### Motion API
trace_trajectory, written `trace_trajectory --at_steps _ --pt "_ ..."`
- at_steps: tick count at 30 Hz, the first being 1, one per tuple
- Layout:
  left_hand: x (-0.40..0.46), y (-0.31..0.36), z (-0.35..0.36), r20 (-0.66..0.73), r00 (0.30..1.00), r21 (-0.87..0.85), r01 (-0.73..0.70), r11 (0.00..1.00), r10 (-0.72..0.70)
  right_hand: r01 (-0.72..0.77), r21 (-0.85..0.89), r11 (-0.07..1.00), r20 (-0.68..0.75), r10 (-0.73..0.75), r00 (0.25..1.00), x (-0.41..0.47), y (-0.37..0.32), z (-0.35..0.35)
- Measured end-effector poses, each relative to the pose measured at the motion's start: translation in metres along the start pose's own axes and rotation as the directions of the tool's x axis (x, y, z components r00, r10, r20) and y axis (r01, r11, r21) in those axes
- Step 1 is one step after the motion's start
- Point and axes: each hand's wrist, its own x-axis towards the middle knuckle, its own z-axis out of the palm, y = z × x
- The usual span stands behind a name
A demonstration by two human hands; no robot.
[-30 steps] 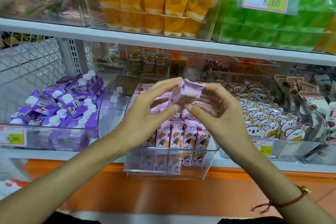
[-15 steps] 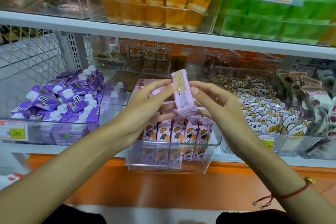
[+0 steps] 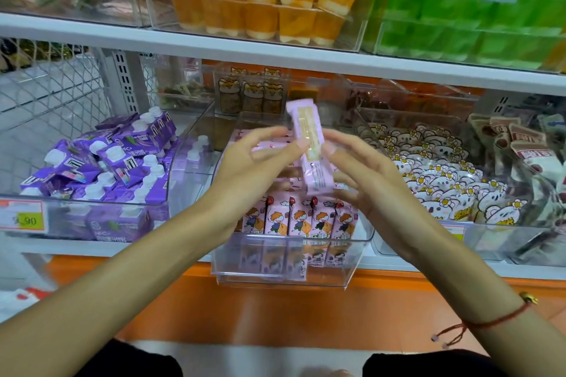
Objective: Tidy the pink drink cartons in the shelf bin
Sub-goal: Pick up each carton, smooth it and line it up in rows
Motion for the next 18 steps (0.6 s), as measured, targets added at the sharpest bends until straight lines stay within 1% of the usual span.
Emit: trace_trajectory --at_steps 2,3,4,6,9,10,12,13,14,16,17,18 --pt "-0.001 0.0018 -0.0002 0.019 0.984 0.072 -0.176 0.982 0.175 0.134 -0.069 0.989 -0.019 -0.135 0.991 -0.0015 -0.0015 -0.0024" --pt "-0.0021 0.0032 0.0005 0.037 0.971 0.077 -0.238 0.968 0.235 0.207 -0.09 0.974 -0.026 -0.21 0.977 -0.0022 -0.0021 -0.0031" --pt "-0.0035 0.0042 0.0012 0.052 0.961 0.073 -0.274 0.959 0.271 0.268 -0.108 0.957 -0.03 -0.272 0.962 -0.0032 -0.0023 -0.0037" --pt "-0.0056 0.0052 0.0028 0.069 0.951 0.074 -0.306 0.949 0.301 0.332 -0.151 0.931 -0.033 -0.34 0.94 -0.0038 -0.0014 -0.0038" --pt "-0.008 0.0065 0.0043 0.059 0.962 0.088 -0.271 0.959 0.267 0.367 -0.278 0.888 -0.037 -0.391 0.92 -0.0035 0.0002 -0.0026" --pt "-0.0087 0.0075 0.0046 0.041 0.97 0.089 -0.242 0.966 0.239 0.389 -0.355 0.85 -0.033 -0.428 0.903 -0.0033 0.0006 -0.0026" --pt "-0.0091 0.0089 0.0049 0.0 0.982 0.096 -0.19 0.977 0.191 0.441 -0.555 0.705 0.016 -0.521 0.853 -0.0031 0.0017 -0.0025" --pt "-0.0088 0.0089 0.005 -0.011 0.985 0.097 -0.169 0.981 0.171 0.454 -0.631 0.628 0.053 -0.55 0.834 -0.0027 0.0027 -0.0016" --pt "-0.0085 0.0084 0.0049 -0.017 0.988 0.089 -0.149 0.985 0.151 0.459 -0.673 0.58 0.081 -0.559 0.825 -0.0025 0.0033 0.0" --pt "-0.0076 0.0067 0.0051 -0.022 0.994 0.043 -0.106 0.993 0.107 0.461 -0.686 0.563 0.099 -0.556 0.826 -0.0022 0.0033 0.0013" --pt "-0.007 0.0061 0.005 -0.018 0.996 0.013 -0.086 0.996 0.087 0.466 -0.673 0.575 0.092 -0.559 0.824 -0.0022 0.0029 0.0004" --pt "-0.0062 0.0057 0.0046 -0.012 0.997 -0.019 -0.072 0.997 0.072 0.461 -0.639 0.615 0.061 -0.557 0.828 -0.0022 0.0015 -0.0009"
